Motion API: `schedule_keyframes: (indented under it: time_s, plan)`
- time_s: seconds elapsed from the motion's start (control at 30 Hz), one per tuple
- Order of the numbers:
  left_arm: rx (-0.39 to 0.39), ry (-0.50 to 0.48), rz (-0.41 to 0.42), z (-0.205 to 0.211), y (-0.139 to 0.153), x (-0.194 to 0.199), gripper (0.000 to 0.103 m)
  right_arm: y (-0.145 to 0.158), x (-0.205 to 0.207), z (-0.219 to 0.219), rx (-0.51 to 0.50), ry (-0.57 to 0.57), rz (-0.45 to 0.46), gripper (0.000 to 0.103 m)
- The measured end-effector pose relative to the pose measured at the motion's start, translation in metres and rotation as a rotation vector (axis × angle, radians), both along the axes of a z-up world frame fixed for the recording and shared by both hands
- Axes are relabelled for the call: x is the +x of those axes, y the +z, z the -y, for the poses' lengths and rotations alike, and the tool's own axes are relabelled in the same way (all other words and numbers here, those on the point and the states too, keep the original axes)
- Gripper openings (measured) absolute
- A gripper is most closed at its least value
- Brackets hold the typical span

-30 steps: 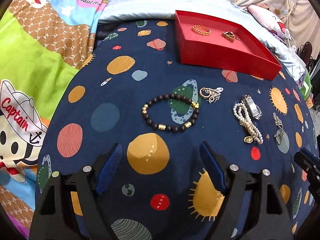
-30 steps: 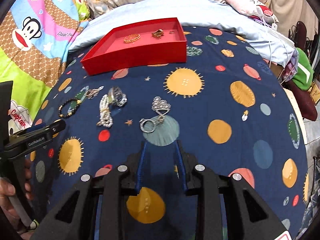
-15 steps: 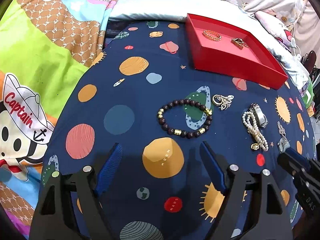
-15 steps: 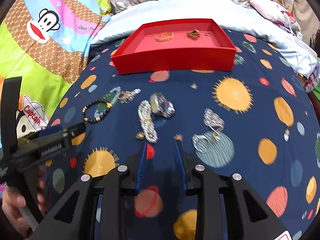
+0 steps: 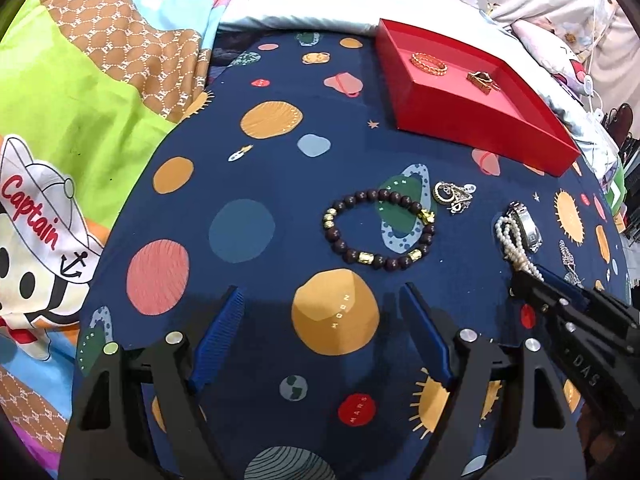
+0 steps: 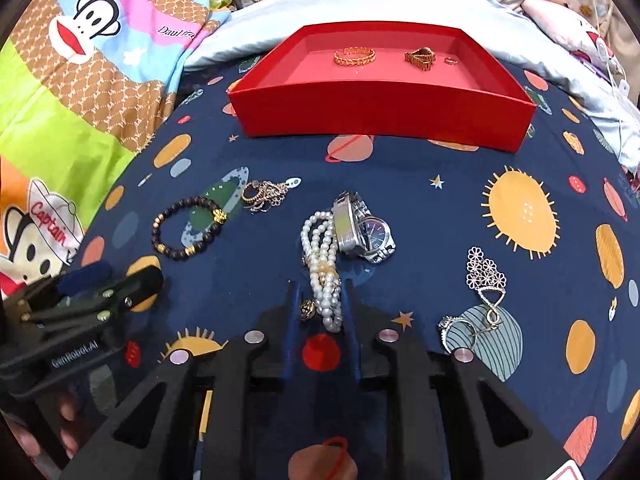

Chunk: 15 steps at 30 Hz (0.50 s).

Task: Organize jewelry
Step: 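Grasp the pearl bracelet with the right gripper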

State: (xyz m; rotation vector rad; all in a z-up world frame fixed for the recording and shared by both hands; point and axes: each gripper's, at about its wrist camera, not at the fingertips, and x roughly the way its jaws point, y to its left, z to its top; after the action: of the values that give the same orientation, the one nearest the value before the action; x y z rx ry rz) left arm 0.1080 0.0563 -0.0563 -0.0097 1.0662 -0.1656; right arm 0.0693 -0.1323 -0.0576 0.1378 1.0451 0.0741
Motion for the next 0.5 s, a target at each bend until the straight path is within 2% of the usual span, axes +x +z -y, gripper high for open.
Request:
schedule_keyframes:
  time_s: [0.13, 0.33, 0.5]
  plan:
    - [-0.005, -0.013, -0.002, 0.008, -0.002, 0.005, 0.085, 0.0, -0.008, 0.002, 0.004, -0.002, -0.008, 0.01]
    - [-0.042, -0.025, 0.004, 0.017, 0.0, 0.019, 0.085, 0.009, -0.031, 0.014, 0.033, -0.029, -0.001, 0.01]
    - [-0.04, -0.032, 0.001, 0.027, -0.004, 0.03, 0.085, 0.015, -0.042, 0.024, 0.046, -0.053, -0.004, 0.01]
